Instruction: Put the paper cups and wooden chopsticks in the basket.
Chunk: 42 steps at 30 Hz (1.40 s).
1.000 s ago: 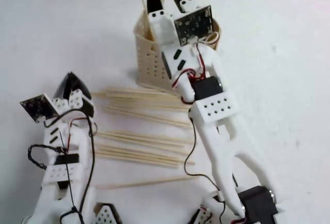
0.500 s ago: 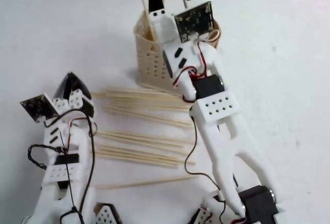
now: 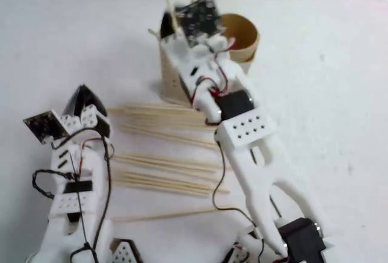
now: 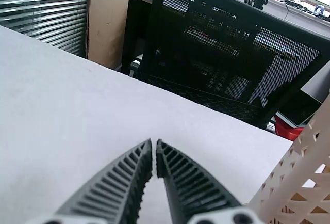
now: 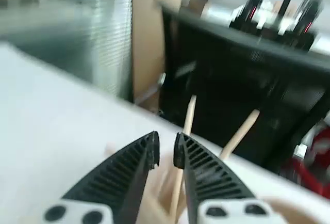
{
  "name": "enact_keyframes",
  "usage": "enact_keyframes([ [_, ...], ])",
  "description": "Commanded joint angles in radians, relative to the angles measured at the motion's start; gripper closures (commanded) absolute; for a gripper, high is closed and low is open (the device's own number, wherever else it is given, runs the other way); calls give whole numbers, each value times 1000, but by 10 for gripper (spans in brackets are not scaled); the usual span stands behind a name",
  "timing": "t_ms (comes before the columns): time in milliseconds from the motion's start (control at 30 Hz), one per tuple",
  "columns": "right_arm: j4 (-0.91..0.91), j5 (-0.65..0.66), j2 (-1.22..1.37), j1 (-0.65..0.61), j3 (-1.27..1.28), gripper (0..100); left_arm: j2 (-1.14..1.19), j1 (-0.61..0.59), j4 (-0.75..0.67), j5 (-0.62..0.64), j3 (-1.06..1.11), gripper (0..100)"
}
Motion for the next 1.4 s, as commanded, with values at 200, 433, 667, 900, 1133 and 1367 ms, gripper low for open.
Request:
enact_keyframes([
  [200, 657, 219, -202, -145, -28, 938, -19, 5, -21, 3, -6, 954],
  [433, 661, 431, -139, -203, 250, 817, -19, 5, -21, 3, -6, 954],
  [667, 343, 523, -12, -228, 468, 824, -19, 5, -20, 3, -5, 954],
  [900, 101, 516, 209, -223, 468, 825, -19, 5, -20, 3, -5, 954],
  [1133, 62, 514, 252, -182, 468, 887, -19, 5, -20, 3, -5, 954],
  [1367, 65, 514, 259, -183, 468, 886, -19, 8, -20, 3, -5, 954],
])
